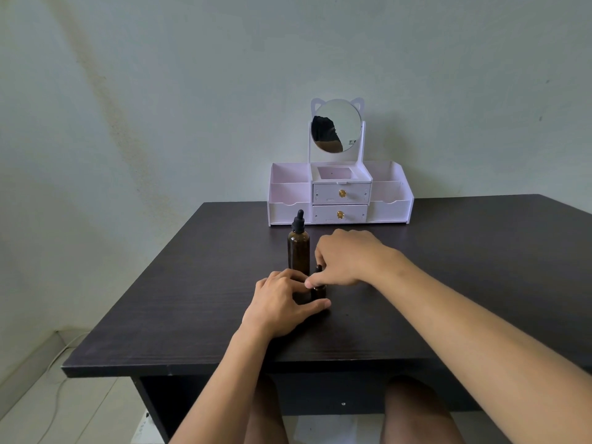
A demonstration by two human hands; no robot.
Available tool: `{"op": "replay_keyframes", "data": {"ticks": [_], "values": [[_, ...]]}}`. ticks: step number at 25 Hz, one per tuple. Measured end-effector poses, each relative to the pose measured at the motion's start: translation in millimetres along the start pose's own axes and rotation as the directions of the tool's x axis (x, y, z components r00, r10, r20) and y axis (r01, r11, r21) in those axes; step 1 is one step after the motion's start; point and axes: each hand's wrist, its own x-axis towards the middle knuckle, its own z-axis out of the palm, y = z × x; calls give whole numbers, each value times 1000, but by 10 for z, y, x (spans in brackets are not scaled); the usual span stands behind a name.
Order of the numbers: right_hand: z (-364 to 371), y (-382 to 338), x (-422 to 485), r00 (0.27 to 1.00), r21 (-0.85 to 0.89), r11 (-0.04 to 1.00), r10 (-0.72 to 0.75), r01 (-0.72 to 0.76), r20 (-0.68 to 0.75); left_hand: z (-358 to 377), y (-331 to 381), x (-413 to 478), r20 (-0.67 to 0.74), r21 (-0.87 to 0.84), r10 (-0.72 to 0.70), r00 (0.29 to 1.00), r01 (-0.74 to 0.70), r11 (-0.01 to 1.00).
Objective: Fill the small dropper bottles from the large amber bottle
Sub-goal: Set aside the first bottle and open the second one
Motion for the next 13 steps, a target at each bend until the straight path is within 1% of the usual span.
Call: {"op": "replay_keyframes", "data": {"ticks": [2, 3, 6, 9, 13], "values": [[50, -8, -27, 997, -21, 1000, 20, -21, -69, 5, 2, 6, 0, 9, -15, 1000, 15, 1000], [83, -14, -36, 996, -6, 1000, 14, -15, -83, 9, 1, 9, 2, 10, -18, 1000, 18, 1000], [130, -29, -47, 997, 30, 999, -31, 33, -68, 18, -13, 24, 9, -4, -18, 1000, 19, 1000], [103, -44, -24, 994, -32, 996, -86, 84, -74, 21, -19, 35, 19, -10, -18, 1000, 19, 1000], [96, -27, 18, 993, -73, 991, -114, 112, -32, 31, -30, 42, 23, -16, -11, 1000, 12, 1000]]}}
